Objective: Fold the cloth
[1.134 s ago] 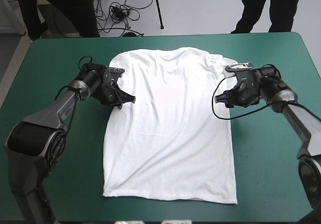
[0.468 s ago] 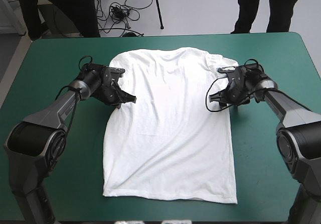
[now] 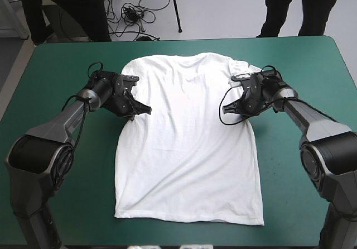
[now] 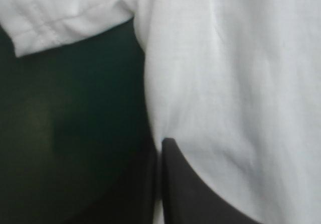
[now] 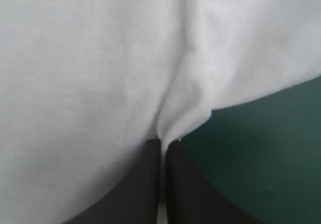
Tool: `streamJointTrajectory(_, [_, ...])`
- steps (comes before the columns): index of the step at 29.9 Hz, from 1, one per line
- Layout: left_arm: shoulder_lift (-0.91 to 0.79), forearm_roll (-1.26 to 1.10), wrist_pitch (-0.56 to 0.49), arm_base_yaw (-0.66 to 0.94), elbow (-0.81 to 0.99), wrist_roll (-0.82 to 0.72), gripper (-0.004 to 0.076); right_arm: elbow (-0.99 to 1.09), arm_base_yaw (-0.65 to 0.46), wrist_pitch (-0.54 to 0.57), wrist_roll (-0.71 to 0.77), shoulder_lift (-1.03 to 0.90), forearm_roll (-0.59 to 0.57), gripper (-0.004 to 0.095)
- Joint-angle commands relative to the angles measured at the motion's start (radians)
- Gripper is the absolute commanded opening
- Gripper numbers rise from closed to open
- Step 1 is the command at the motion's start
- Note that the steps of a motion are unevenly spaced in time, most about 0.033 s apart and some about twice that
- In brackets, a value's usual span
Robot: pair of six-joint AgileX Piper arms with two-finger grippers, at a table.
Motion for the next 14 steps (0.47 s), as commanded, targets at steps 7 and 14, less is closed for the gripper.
streamJointTrajectory(7, [-0.092, -0.009, -0.017, -0.001, -0.05, -0.004, -0.0009, -0.11, 0.013, 0.069, 0.008, -0.035, 0.008, -0.0017])
streamJointTrajectory(14, [-0.213, -0.002, 0.004, -0.001, -0.121, 0.002, -0.0009, -0.271, -0.034, 0.178, -0.002, -0.136, -0.028, -0.0017])
